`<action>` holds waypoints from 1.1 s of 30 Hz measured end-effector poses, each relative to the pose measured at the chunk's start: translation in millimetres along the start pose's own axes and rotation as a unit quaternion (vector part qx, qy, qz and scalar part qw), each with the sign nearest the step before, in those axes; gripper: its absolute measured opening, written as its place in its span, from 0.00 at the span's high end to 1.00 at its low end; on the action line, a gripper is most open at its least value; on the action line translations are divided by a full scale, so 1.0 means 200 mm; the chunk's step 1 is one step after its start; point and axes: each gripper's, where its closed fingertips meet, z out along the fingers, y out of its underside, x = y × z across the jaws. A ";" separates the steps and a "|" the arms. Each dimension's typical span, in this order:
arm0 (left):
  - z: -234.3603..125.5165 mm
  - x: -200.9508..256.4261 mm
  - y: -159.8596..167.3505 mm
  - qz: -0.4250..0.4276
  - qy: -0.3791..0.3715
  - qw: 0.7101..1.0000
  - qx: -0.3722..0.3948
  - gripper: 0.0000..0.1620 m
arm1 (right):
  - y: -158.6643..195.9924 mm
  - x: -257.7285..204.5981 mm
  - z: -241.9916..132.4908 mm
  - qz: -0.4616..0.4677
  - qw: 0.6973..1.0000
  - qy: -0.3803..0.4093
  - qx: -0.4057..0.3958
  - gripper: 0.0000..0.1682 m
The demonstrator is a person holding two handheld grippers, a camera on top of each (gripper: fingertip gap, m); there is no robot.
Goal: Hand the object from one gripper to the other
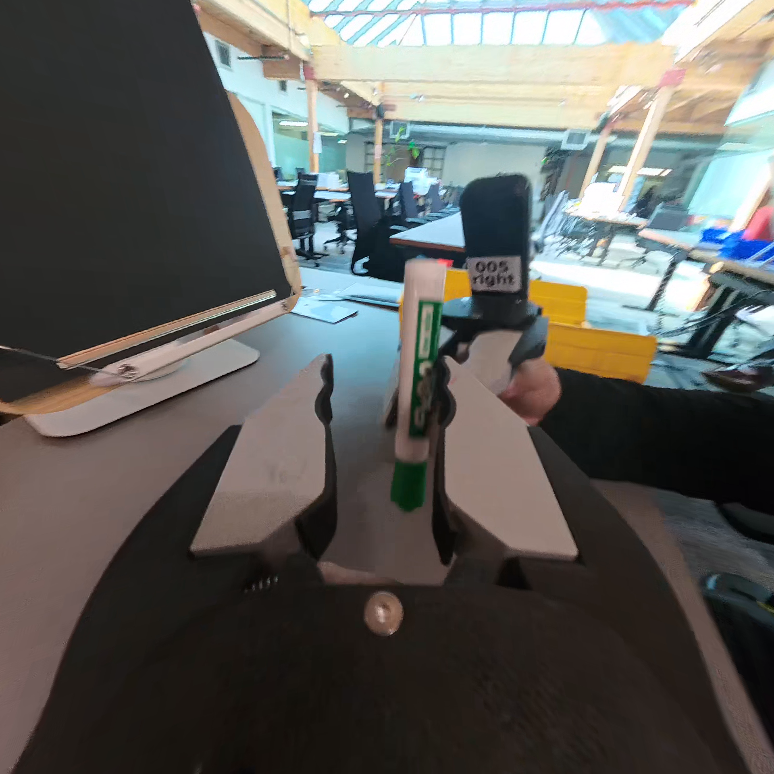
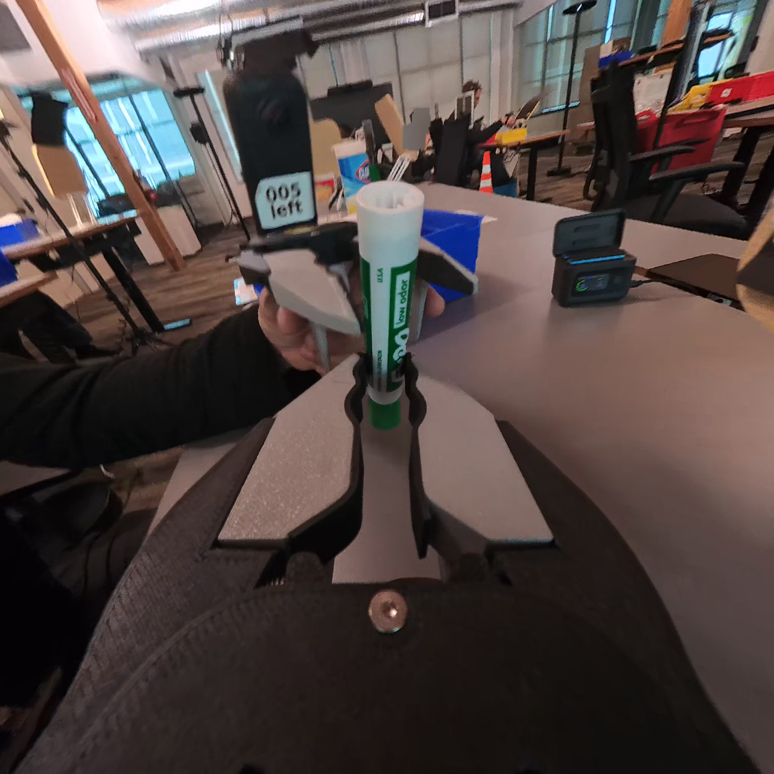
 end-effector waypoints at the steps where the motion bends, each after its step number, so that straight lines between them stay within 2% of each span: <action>1: 0.00 -0.02 0.02 0.014 -0.012 1.000 -0.013 0.70 | -0.03 0.02 -0.02 0.013 1.000 0.005 0.015 0.92; 6: 0.01 -0.02 0.06 0.028 -0.019 0.999 -0.032 0.70 | -0.05 0.09 -0.06 0.036 0.998 0.030 0.033 0.92; 11: 0.03 -0.01 0.12 0.040 -0.016 0.997 -0.064 0.69 | -0.12 0.07 -0.10 0.049 0.996 0.012 0.074 0.92; 14: 0.05 0.03 0.15 0.059 0.001 0.996 -0.071 0.82 | -0.14 0.06 -0.11 0.066 0.994 -0.006 0.088 0.92; 15: 0.05 0.05 0.16 0.067 0.013 0.995 -0.074 0.90 | -0.13 0.06 -0.10 0.065 0.994 -0.003 0.086 0.92; 20: 0.05 0.02 0.17 0.162 -0.023 0.982 -0.092 0.90 | -0.13 0.04 -0.10 0.037 0.996 0.000 0.076 0.90; 22: 0.04 -0.02 0.18 0.293 -0.075 0.947 -0.107 0.90 | -0.12 0.02 -0.09 0.033 0.997 -0.007 0.064 0.85; 25: 0.00 -0.11 0.17 0.486 -0.170 0.847 -0.129 0.90 | -0.10 0.03 -0.10 0.041 0.998 -0.010 0.041 0.78; 27: -0.04 -0.16 0.10 0.547 -0.220 0.799 -0.116 0.91 | -0.12 0.04 -0.14 0.061 0.997 -0.017 0.050 0.77; 31: -0.13 -0.22 -0.02 0.577 -0.280 0.763 -0.088 0.90 | -0.25 0.01 -0.25 0.104 0.985 -0.064 0.120 0.74; 33: -0.14 -0.24 -0.02 0.589 -0.291 0.748 -0.092 0.90 | -0.29 0.04 -0.28 0.096 0.984 -0.045 0.142 0.72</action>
